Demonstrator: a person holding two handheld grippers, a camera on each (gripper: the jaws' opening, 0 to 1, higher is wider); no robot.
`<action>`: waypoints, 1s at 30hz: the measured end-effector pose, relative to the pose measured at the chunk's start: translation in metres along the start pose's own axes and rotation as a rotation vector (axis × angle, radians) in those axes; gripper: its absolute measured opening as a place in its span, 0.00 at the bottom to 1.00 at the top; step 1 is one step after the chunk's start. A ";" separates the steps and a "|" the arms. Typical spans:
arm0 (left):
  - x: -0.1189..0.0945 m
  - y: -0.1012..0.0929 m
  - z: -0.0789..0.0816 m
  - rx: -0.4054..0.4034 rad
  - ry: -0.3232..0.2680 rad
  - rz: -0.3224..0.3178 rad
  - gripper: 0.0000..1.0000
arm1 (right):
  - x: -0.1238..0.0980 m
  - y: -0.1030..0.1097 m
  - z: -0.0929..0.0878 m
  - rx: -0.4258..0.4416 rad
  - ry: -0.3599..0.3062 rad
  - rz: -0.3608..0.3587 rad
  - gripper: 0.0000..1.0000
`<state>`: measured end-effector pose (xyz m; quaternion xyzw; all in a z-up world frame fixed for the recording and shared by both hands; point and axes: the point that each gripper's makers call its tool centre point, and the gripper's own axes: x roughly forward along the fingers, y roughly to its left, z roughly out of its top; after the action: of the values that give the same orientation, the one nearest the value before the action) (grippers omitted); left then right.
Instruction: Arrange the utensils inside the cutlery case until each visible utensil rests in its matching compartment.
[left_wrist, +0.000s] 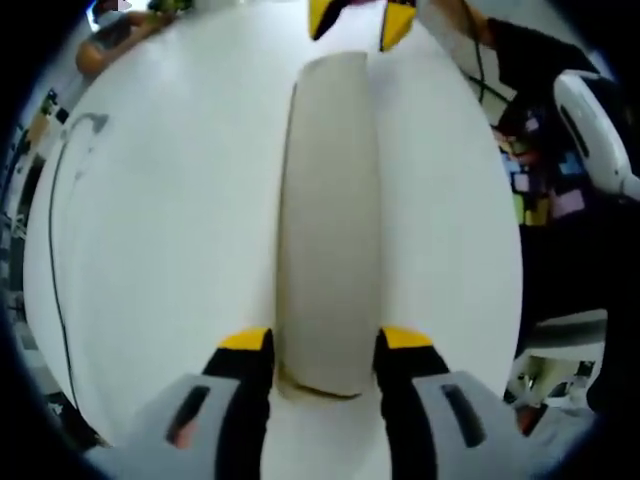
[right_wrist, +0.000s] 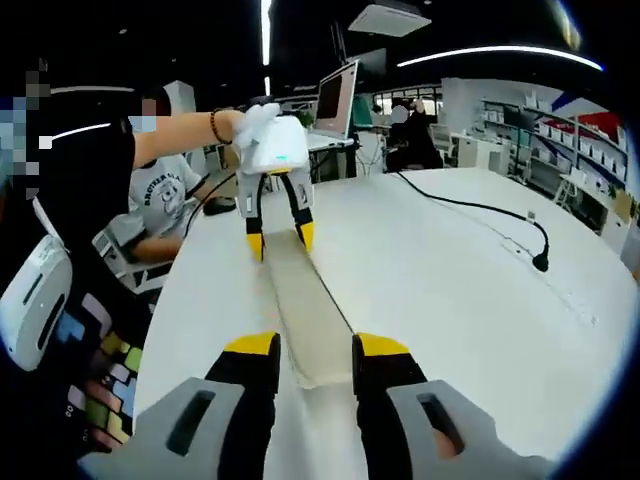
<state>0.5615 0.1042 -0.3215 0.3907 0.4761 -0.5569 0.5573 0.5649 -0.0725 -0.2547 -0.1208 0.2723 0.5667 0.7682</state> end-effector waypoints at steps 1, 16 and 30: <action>0.000 0.000 0.000 -0.001 -0.001 -0.001 0.43 | -0.003 -0.002 -0.003 0.051 0.004 0.008 0.27; 0.000 0.000 0.001 0.003 -0.006 0.003 0.43 | -0.010 0.002 -0.036 0.755 -0.109 0.199 0.17; 0.000 0.000 0.001 0.004 0.003 -0.003 0.43 | 0.000 0.006 -0.034 0.982 -0.181 0.261 0.19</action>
<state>0.5613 0.1033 -0.3209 0.3920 0.4764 -0.5580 0.5549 0.5500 -0.0872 -0.2824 0.3385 0.4513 0.4713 0.6779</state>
